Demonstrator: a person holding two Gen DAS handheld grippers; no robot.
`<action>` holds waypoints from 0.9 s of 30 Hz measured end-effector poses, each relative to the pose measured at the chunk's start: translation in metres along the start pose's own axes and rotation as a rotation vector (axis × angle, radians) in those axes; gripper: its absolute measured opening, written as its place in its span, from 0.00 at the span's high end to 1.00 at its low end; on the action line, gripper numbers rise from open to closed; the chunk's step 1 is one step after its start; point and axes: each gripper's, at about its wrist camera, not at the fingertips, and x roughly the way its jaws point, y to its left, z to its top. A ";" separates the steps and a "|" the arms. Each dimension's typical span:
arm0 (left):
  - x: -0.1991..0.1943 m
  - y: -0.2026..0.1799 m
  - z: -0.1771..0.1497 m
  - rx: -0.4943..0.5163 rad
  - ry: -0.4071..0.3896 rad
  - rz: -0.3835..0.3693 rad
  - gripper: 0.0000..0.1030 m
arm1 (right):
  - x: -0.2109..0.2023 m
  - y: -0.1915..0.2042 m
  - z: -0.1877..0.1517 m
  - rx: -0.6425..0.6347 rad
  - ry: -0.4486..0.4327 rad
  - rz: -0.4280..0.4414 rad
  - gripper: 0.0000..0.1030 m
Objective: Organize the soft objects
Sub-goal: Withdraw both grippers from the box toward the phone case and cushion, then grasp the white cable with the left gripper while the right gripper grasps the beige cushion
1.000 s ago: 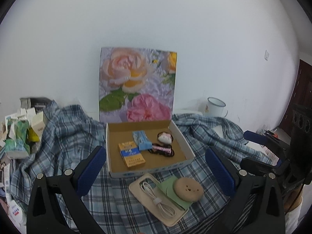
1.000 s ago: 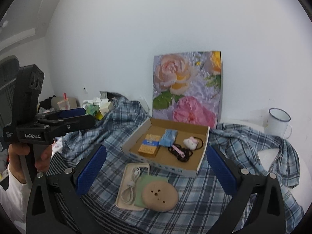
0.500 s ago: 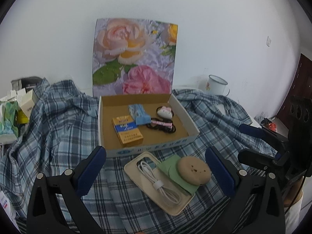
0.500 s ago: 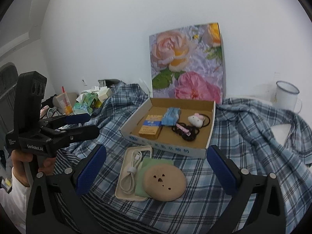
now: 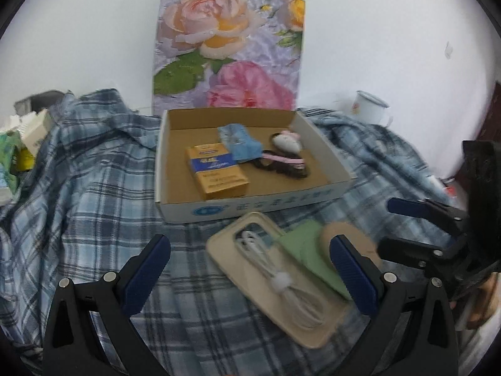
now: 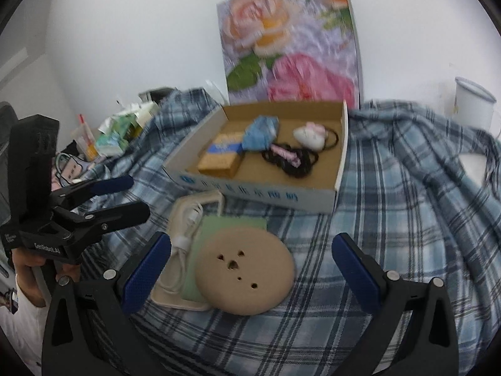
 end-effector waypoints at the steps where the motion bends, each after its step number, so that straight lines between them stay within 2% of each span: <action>1: 0.005 0.001 -0.002 -0.002 0.014 0.006 0.00 | 0.003 -0.001 -0.001 0.006 0.015 -0.003 0.00; 5: 0.019 0.005 -0.007 -0.023 0.070 -0.055 0.00 | 0.018 -0.005 -0.007 0.018 0.075 -0.008 0.00; 11: 0.031 0.007 -0.012 -0.042 0.118 -0.046 0.00 | 0.032 -0.002 -0.011 -0.007 0.126 0.007 0.00; 14: 0.031 0.004 -0.013 -0.031 0.117 -0.053 0.00 | 0.036 -0.001 -0.012 -0.010 0.146 0.026 0.00; 18: 0.031 0.002 -0.012 -0.023 0.116 -0.063 0.00 | 0.037 -0.001 -0.012 -0.006 0.149 0.050 0.16; 22: 0.030 0.002 -0.012 -0.023 0.107 -0.065 0.00 | 0.034 -0.004 -0.013 0.008 0.137 0.070 0.20; 25: 0.025 0.001 -0.012 -0.015 0.086 -0.105 0.01 | 0.024 -0.006 -0.012 0.024 0.089 0.096 0.20; 27: 0.024 0.000 -0.013 -0.006 0.083 -0.117 0.16 | 0.016 -0.010 -0.012 0.044 0.049 0.096 0.20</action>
